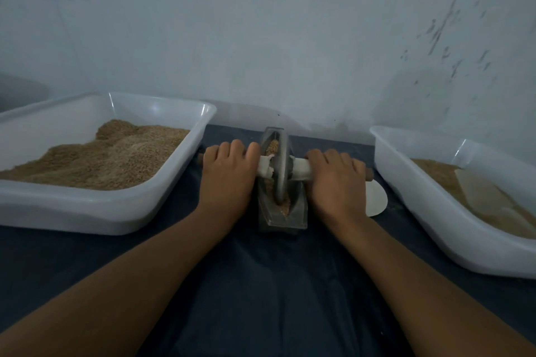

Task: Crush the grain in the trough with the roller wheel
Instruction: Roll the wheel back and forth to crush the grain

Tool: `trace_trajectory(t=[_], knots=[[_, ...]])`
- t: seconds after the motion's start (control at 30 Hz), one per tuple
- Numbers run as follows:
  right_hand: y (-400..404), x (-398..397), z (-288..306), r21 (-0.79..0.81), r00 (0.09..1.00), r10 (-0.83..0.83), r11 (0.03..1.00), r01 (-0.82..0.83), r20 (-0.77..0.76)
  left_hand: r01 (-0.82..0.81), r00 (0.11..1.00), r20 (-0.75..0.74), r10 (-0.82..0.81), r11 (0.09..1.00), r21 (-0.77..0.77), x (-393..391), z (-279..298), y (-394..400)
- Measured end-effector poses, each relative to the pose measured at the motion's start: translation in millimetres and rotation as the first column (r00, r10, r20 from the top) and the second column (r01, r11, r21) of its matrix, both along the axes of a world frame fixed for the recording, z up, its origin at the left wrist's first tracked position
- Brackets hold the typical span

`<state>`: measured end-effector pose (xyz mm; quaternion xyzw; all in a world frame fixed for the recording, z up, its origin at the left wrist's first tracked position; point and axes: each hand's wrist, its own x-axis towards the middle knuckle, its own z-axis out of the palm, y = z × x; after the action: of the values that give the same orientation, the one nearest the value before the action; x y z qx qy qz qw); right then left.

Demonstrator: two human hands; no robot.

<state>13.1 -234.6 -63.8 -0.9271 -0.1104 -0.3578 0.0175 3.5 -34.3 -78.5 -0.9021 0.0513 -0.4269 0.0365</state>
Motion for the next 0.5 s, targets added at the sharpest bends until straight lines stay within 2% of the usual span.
trace_trajectory(t=[0.17,0.5], knots=[[0,0,0,-0.014,0.998,0.016,1.0,-0.015,0.062,0.001,1.0,-0.007,-0.001,1.0,-0.017,-3,-4,3],[0,32,0,-0.011,0.998,-0.027,1.0,0.027,-0.048,-0.009,1.0,-0.026,0.01,0.999,0.035,22,5,0]])
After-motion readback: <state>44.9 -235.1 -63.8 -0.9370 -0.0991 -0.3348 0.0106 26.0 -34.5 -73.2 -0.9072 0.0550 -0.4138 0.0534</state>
